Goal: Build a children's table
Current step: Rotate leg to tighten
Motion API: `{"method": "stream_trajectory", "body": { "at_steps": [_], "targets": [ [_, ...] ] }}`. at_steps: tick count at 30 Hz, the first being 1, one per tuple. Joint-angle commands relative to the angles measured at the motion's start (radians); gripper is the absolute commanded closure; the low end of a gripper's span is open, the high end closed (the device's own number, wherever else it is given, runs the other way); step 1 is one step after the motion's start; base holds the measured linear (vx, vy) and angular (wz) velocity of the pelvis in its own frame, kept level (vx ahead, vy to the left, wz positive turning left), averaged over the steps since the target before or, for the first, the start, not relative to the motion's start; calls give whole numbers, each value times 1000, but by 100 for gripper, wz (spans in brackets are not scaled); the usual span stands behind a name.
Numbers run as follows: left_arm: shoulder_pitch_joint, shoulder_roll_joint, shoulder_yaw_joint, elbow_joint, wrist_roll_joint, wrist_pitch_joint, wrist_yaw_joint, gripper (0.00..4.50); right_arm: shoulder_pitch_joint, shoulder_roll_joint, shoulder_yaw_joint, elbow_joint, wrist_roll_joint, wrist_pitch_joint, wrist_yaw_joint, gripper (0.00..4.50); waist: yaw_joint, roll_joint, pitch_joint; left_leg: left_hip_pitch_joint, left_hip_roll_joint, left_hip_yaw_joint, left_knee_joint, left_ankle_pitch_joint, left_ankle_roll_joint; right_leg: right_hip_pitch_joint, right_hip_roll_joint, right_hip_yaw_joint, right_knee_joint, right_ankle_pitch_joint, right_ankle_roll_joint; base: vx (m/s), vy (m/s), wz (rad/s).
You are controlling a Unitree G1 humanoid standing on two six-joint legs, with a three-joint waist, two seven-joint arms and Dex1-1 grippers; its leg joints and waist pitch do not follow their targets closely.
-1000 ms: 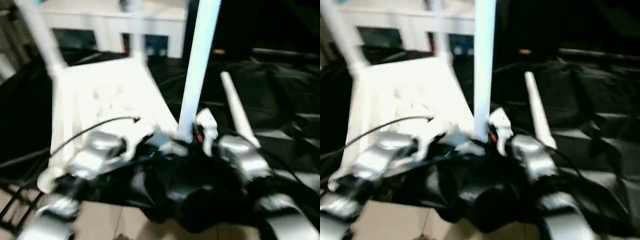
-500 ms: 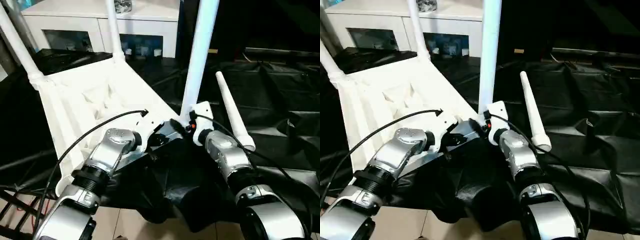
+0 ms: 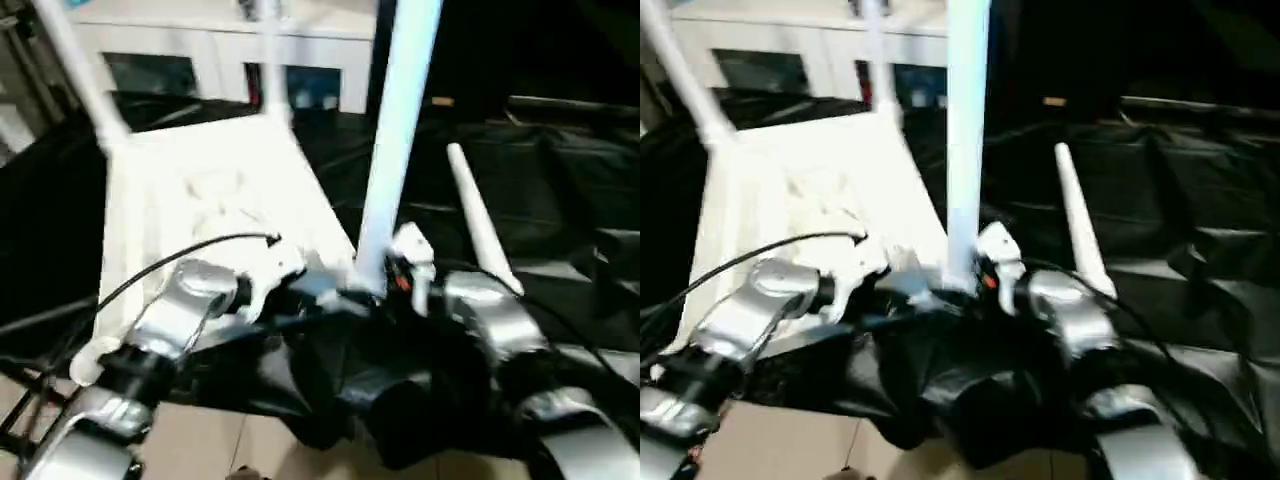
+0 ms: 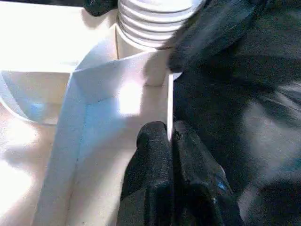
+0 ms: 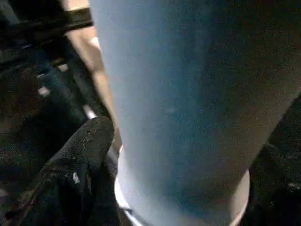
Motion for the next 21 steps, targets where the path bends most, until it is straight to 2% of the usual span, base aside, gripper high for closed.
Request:
{"method": "stream_trajectory", "body": {
  "at_steps": [1, 5, 11, 14, 17, 18, 19, 20, 21],
  "targets": [
    [2, -5, -39, -51, -31, 1, -61, 450, 9, 0, 45, -39, 11, 20, 78, 95, -1, -1, -60, 8, 25, 1, -65, -175, 69, 56, -52, 41, -65, -50, -266, 0, 0, 0],
    [14, 14, -38, -77, -42, 12, -89, 450, 24, -18, 58, -68, 11, 39, 113, 128, 2, -1, -58, 9, 24, 1, -67, -183, 55, 54, -52, 43, -69, -82, -255, 0, 0, 0],
    [14, 10, -35, -80, -43, 17, -80, 450, 35, -8, 55, -97, 24, 65, 113, 167, 4, 2, -61, 8, 22, 0, -64, -155, 55, 55, -51, 42, -64, -41, -258, 0, 0, 0],
    [-10, -39, -10, -33, -19, 27, 23, 450, 17, 46, 15, -37, 9, 57, -36, 171, 3, 0, -60, 9, 21, 1, -65, -163, 50, 54, -52, 42, -67, -51, -258, 0, 0, 0],
    [-50, -102, 25, 41, 7, 40, 157, 450, -28, 102, -33, 81, -35, 36, -281, 173, -10, -2, -54, 12, 18, -3, -74, -229, 5, 52, -55, 43, -80, -187, -229, 0, 0, 0],
    [-50, -102, 25, 41, 7, 40, 157, 450, -28, 102, -33, 81, -35, 36, -281, 173, -15, -2, -53, 10, 16, -2, -73, -233, 0, 52, -55, 43, -81, -204, -225, 0, 0, 0],
    [-77, -142, 47, 91, 20, 48, 245, 450, -55, 134, -62, 146, -45, 44, -414, 173, -17, -1, -53, 10, 16, -4, -74, -233, -8, 53, -55, 44, -82, -216, -218, 0, 0, 0],
    [-84, -151, 53, 103, 23, 51, 265, 450, -60, 141, -69, 160, -46, 47, -442, 174, -22, 1, -55, 11, 14, -4, -74, -229, -15, 52, -56, 44, -84, -223, -213, 0, 0, 0],
    [-97, -172, 66, 125, 25, 60, 308, 450, -73, 158, -85, 188, -43, 56, -501, 174, -24, -2, -56, 9, 13, -4, -72, -223, -11, 53, -54, 43, -83, -214, -208, 0, 0, 0]
  ]
}}
